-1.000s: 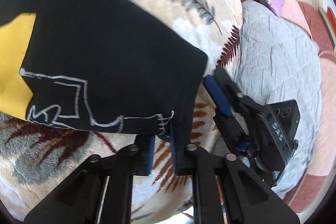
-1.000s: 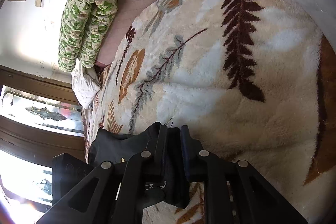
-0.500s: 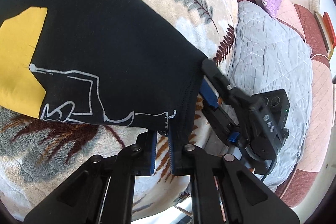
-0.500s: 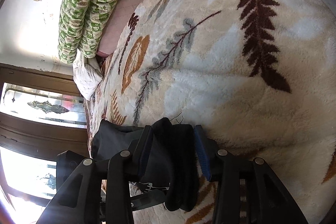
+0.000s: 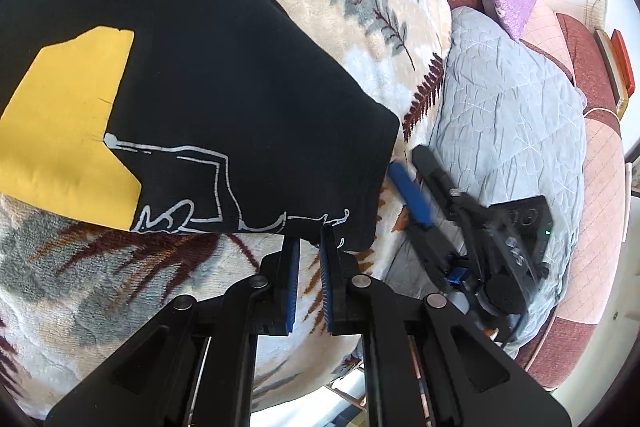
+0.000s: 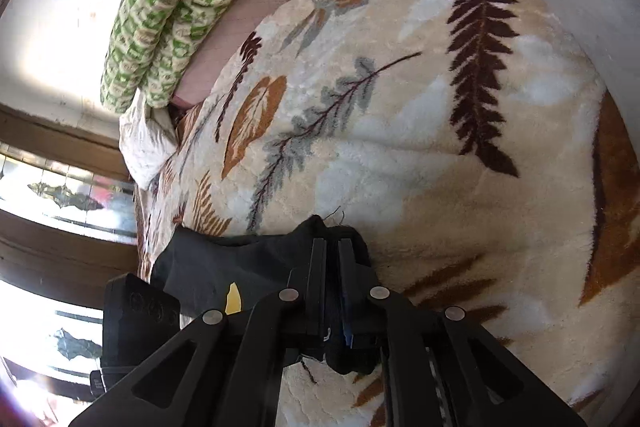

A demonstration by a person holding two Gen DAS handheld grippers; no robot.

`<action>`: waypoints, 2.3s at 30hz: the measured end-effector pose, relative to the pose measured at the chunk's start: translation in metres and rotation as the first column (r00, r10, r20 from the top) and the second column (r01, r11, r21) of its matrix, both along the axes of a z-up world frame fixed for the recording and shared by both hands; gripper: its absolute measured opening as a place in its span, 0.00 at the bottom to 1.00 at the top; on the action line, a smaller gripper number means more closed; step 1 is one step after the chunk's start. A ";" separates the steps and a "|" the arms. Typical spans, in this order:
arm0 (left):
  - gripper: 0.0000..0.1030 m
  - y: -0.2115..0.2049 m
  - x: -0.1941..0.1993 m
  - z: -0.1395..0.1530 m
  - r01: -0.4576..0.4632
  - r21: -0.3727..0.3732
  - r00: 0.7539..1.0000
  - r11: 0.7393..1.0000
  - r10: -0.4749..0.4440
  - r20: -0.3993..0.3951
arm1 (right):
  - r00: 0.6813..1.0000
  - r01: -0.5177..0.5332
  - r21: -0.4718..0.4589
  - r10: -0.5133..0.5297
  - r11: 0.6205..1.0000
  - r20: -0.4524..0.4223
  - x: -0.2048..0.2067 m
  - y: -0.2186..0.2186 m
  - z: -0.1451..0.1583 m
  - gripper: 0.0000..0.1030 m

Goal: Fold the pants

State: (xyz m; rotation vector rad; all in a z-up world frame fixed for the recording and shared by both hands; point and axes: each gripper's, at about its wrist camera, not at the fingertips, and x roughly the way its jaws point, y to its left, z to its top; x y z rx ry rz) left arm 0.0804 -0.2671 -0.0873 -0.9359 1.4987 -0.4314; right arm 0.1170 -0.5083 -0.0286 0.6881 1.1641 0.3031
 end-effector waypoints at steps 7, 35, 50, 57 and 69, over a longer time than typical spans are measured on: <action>0.08 -0.008 -0.003 -0.007 0.016 -0.003 1.000 1.000 -0.016 -0.011 | 1.000 0.019 0.092 -0.017 0.996 -0.023 0.001 -0.007 -0.027 0.59; 0.05 0.010 0.000 0.013 -0.033 -0.046 0.999 0.998 0.035 0.039 | 0.996 -0.079 -0.066 0.082 0.995 0.043 -0.001 0.036 0.015 0.14; 0.05 0.105 -0.004 0.017 -0.171 -0.109 0.985 0.979 0.172 0.005 | 0.983 -0.168 -0.123 0.175 0.978 0.049 0.008 0.124 0.050 0.13; 0.05 0.164 -0.005 -0.005 -0.247 -0.079 0.969 0.966 0.244 -0.045 | 0.974 -0.224 -0.071 0.225 0.972 0.003 0.022 0.191 0.025 0.13; 0.06 0.205 -0.002 -0.017 -0.203 -0.074 0.978 0.976 0.198 -0.060 | 0.987 -0.153 0.044 0.155 0.987 -0.044 0.023 0.235 -0.011 0.16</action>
